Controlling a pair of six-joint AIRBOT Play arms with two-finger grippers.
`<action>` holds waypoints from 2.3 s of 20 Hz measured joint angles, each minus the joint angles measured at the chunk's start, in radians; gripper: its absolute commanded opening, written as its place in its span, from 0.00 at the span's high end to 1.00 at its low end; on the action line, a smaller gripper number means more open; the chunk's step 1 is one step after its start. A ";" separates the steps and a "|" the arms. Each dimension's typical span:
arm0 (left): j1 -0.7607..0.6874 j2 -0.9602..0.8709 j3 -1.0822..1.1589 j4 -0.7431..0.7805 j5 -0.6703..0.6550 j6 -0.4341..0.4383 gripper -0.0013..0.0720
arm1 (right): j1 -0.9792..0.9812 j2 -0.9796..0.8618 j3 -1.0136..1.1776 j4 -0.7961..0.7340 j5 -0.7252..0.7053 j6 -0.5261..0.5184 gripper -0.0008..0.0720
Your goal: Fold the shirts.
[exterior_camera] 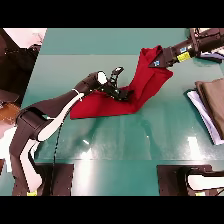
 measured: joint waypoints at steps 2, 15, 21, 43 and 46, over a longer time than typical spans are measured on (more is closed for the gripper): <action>0.018 0.032 0.001 0.014 -0.011 0.000 0.95 | 0.015 0.000 0.002 0.000 -0.011 0.000 0.97; 0.411 0.431 0.001 0.234 -0.196 0.037 0.95 | 0.331 -0.131 0.004 0.024 -0.291 -0.089 0.91; 0.591 0.579 0.001 0.268 -0.276 0.039 0.95 | 0.577 -0.377 0.126 0.110 -0.549 -0.220 0.28; 0.641 0.612 -0.049 0.215 -0.357 0.044 0.95 | 0.096 -0.223 -0.599 0.227 -0.465 -0.044 0.07; 0.642 0.612 -0.054 0.211 -0.356 0.054 0.95 | 0.143 -0.280 -0.585 0.317 -0.490 -0.074 0.22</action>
